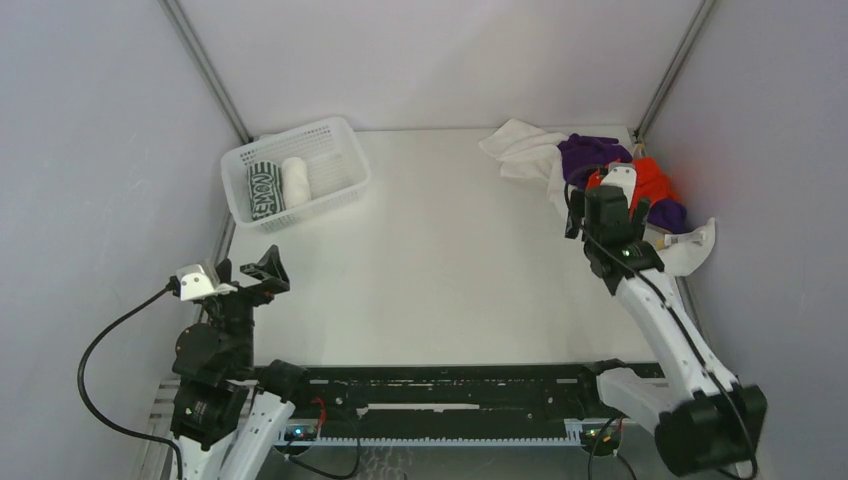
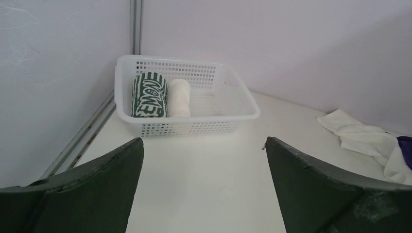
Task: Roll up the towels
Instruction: Pick up the towel at the corner of the board.
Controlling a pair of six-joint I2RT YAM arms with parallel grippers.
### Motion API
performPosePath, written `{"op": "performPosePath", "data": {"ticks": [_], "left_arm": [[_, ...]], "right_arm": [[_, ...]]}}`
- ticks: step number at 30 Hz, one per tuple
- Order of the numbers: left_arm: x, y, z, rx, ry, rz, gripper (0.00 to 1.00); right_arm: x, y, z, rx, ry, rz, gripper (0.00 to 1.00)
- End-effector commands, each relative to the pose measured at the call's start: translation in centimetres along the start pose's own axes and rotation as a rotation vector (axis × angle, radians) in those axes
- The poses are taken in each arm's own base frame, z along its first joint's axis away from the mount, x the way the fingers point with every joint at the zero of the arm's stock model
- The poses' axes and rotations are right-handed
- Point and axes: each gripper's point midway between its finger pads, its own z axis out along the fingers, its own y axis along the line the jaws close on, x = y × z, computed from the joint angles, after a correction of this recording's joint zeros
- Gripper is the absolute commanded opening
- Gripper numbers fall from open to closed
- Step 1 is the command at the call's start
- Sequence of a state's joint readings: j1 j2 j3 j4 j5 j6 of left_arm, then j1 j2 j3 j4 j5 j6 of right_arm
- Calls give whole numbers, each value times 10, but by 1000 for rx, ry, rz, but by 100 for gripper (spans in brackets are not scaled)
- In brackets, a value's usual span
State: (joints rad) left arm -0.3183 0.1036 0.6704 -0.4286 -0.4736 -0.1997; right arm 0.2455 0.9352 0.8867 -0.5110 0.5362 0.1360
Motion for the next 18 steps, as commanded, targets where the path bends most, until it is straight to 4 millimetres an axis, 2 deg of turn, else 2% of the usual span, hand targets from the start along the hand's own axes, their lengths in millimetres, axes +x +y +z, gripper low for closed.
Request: {"op": "performPosePath", "data": {"ticks": [1, 8, 12, 18], "left_arm": [[-3, 2, 1, -10, -21, -7, 100], [0, -1, 2, 5, -10, 7, 100], [2, -1, 4, -2, -3, 19, 100], [8, -4, 8, 6, 20, 39, 100]], "right_arm": [[1, -22, 45, 115, 43, 4, 90], [15, -31, 114, 166, 132, -79, 88], [30, -31, 152, 174, 208, -130, 84], [41, -26, 193, 206, 272, -277, 78]]}}
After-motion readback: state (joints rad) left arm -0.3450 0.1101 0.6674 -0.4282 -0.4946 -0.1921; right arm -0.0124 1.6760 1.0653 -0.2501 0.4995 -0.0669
